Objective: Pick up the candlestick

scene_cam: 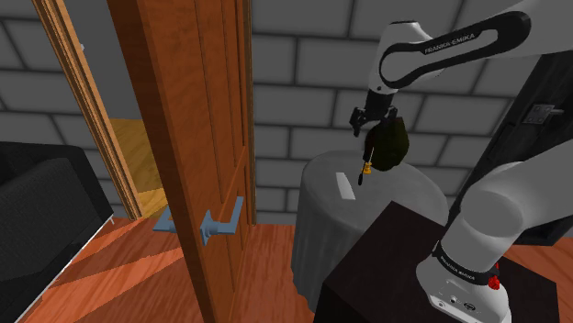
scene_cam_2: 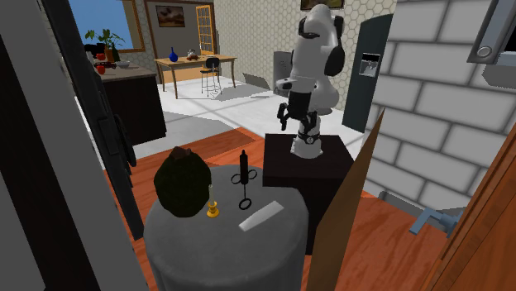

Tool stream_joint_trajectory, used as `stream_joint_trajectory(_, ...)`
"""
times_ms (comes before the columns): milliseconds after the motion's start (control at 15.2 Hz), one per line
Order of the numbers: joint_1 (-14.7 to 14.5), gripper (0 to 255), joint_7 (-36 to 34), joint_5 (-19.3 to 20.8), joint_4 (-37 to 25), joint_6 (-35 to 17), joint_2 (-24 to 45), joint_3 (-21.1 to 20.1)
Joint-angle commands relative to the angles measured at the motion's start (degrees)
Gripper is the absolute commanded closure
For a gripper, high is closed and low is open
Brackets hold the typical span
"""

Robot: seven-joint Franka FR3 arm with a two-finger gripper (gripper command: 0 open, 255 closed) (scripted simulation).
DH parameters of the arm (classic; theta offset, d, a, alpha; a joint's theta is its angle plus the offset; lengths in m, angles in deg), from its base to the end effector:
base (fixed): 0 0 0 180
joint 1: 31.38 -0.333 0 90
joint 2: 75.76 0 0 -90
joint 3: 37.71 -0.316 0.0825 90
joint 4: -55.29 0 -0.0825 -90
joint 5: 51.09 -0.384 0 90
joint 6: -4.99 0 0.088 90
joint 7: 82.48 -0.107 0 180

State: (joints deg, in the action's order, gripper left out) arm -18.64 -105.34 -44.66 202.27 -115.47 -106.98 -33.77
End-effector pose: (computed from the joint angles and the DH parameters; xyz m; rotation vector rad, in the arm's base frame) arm 0.3674 -0.1161 0.4536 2.9294 -0.9524 0.1316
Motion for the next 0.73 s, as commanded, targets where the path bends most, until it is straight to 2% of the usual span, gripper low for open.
stream_joint_trajectory(0, 1.64, 0, -1.57, 0.98, 0.33, -4.5, 3.37, 0.79)
stream_joint_trajectory(660, 8.93, 0, -10.38, 5.18, -1.16, -23.36, 20.46, 4.46)
